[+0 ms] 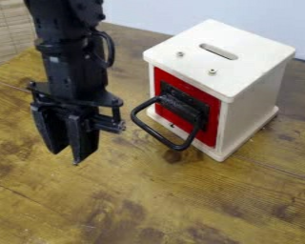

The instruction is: Close the drawer

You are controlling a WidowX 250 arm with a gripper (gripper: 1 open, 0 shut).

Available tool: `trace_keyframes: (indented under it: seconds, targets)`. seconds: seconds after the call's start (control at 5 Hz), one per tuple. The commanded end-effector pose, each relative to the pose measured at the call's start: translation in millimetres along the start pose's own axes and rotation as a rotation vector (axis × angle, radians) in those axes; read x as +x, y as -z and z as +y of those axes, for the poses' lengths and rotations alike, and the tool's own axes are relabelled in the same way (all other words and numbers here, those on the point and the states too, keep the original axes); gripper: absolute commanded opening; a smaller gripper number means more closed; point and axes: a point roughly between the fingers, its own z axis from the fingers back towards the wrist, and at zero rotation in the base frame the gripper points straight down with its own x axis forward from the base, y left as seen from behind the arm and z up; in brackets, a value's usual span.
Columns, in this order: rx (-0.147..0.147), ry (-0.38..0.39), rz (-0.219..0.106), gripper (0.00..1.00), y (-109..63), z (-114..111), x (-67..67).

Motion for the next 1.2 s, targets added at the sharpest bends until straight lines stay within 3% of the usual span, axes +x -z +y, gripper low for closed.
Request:
trace_keyframes:
  seconds: [0.0,0.6,0.8,1.0]
  targets:
    - [0.032,0.000,-0.081,0.00,-28.5,-1,1.6]
    - [0.126,0.021,-0.081,0.00,-21.8,-12,2.5]
    - [0.139,0.015,-0.087,0.00,-13.5,-10,6.4]
    - [0.119,-0.013,-0.097,0.00,-7.3,-1,9.9]
